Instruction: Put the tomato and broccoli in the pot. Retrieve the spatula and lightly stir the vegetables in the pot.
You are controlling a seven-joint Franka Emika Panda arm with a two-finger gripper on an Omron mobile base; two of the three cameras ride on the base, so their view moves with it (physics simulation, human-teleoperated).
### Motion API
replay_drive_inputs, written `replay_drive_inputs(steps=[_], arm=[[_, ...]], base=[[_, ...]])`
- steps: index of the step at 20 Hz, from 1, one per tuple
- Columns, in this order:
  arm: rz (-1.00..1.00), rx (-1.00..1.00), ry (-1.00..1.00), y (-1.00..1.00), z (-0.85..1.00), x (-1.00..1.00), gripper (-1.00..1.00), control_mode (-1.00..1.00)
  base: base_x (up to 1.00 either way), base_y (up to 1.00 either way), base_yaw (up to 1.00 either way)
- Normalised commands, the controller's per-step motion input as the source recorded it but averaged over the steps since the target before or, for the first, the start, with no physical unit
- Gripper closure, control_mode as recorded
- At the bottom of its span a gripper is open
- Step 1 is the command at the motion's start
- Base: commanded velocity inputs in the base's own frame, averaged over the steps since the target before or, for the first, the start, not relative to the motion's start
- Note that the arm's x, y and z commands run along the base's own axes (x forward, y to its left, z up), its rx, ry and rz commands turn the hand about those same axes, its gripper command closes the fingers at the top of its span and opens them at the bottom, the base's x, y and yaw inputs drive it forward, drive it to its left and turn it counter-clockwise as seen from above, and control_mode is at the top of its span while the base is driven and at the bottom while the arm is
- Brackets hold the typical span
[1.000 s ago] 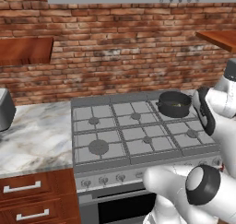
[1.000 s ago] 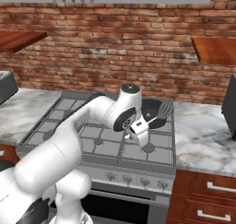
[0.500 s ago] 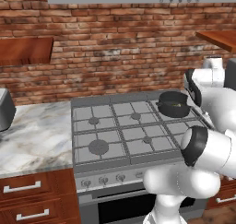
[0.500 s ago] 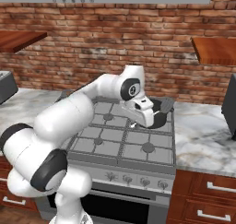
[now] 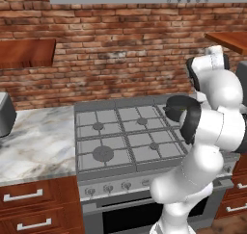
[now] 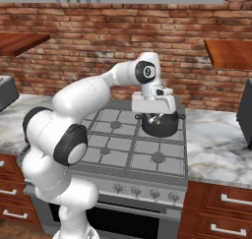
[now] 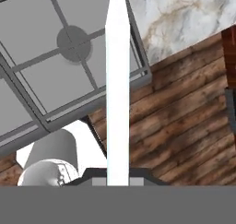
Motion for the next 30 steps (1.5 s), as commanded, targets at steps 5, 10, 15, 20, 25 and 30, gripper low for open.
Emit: replay_drive_inputs(steps=[5, 10, 15, 20, 25, 30], arm=[[0.39, -0.01, 0.01, 0.0, -0.06, -0.09, 1.0, -1.0], [0.41, -0.05, 0.1, -0.07, 0.07, -0.03, 1.0, -1.0], [0.48, 0.0, 0.09, -0.18, 0.31, 0.02, 1.0, -1.0], [0.47, 0.01, 0.04, -0.24, 0.04, 0.03, 1.0, -1.0], [0.36, 0.04, 0.1, -0.01, 0.01, 0.0, 1.0, -1.0], [0.04, 0.0, 0.18, -0.16, 0.06, 0.14, 1.0, -1.0]], base=[[0.0, 0.0, 0.0], [0.0, 0.0, 0.0], [0.0, 0.0, 0.0], [0.0, 0.0, 0.0], [0.0, 0.0, 0.0], [0.0, 0.0, 0.0]])
